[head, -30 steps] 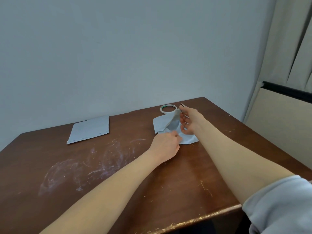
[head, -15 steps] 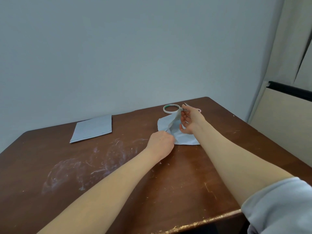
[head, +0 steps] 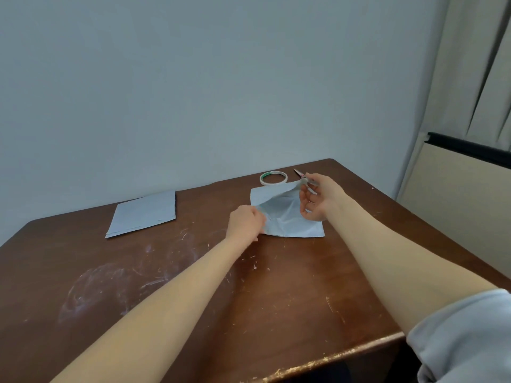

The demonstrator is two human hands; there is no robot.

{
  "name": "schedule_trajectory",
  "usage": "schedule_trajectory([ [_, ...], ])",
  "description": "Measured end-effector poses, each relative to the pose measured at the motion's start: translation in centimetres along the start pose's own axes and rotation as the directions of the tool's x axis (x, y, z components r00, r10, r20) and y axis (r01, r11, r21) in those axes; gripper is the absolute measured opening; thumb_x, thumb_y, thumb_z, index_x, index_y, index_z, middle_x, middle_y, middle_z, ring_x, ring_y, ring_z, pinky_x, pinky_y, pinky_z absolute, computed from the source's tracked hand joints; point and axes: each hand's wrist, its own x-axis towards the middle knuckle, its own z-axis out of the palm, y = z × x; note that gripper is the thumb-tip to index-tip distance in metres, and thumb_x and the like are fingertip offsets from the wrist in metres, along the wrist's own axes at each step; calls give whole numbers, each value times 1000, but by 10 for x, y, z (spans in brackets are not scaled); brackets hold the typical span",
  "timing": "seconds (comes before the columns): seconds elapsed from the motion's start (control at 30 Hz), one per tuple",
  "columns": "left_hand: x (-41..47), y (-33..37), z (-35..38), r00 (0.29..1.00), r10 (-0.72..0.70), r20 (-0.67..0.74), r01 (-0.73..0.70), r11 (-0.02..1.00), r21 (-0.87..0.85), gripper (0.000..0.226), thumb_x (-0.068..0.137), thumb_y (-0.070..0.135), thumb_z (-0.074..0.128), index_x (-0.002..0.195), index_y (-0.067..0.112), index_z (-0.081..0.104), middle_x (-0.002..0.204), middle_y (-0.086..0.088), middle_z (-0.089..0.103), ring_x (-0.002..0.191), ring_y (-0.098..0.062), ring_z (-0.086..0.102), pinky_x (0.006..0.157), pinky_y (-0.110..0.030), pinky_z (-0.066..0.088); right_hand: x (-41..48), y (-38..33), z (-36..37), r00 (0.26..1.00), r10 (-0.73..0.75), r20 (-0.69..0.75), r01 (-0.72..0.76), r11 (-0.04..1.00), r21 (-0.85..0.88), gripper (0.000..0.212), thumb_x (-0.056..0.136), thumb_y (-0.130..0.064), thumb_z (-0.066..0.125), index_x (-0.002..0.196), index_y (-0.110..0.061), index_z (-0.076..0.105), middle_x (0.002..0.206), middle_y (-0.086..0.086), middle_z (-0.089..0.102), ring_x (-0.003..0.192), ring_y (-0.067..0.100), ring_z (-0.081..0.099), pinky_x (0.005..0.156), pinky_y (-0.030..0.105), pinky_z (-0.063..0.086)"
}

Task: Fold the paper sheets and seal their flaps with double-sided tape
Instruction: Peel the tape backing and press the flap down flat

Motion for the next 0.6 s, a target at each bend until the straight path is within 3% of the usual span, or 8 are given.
schedule_trajectory([
  [0.07,5,-4,-3,995,-96,1,96,991,-96,20,92,14,44,89,10,63,96,-11,68,75,-22,64,60,-31,52,-1,-1,-4,1000,12,-7,-12,1000,-5,15,82,-26,70,93,-19,64,77,-1,65,69,14,61,66,26,46],
  [0.17,5,-11,-8,997,-73,-19,74,994,84,14,90,26,50,94,17,60,96,-1,61,91,-21,59,77,-32,47,-1,-2,-8,1000,12,-1,-12,1000,3,16,81,-25,70,95,-19,64,80,-1,67,75,14,65,69,28,48],
  [0.27,7,-13,-9,982,-183,51,181,983,36,24,91,32,53,73,17,54,78,-5,57,66,-22,50,66,-28,43,0,1,-10,1000,8,0,-8,1000,28,15,81,-25,69,93,-19,62,80,-3,67,75,13,64,71,29,47],
  [0.33,10,-14,-11,960,-258,111,263,964,-39,26,91,25,59,67,15,54,70,-7,58,60,-20,47,55,-26,41,1,3,-9,1000,9,-8,-8,998,55,13,81,-26,68,89,-18,62,78,-4,65,74,13,63,72,29,47],
  [0.4,14,-15,-15,935,-317,159,331,941,-75,16,87,14,64,73,11,59,71,-7,61,60,-16,47,49,-22,38,2,5,-9,1000,0,-24,2,996,84,11,81,-27,67,83,-17,62,77,-4,62,74,13,60,80,31,47],
  [0.5,19,-19,-21,923,-329,200,327,944,44,4,83,6,66,80,5,64,67,-8,60,61,-18,48,47,-21,38,4,6,-11,999,-13,-45,18,994,106,13,81,-28,65,77,-16,61,76,-4,59,78,15,57,96,41,43],
  [0.6,24,-18,-26,924,-303,232,278,951,135,20,80,9,68,97,0,68,67,-7,61,57,-15,51,45,-20,40,6,5,-11,998,-10,-59,17,993,118,14,81,-30,65,77,-17,61,77,-3,58,79,15,56,99,47,41],
])
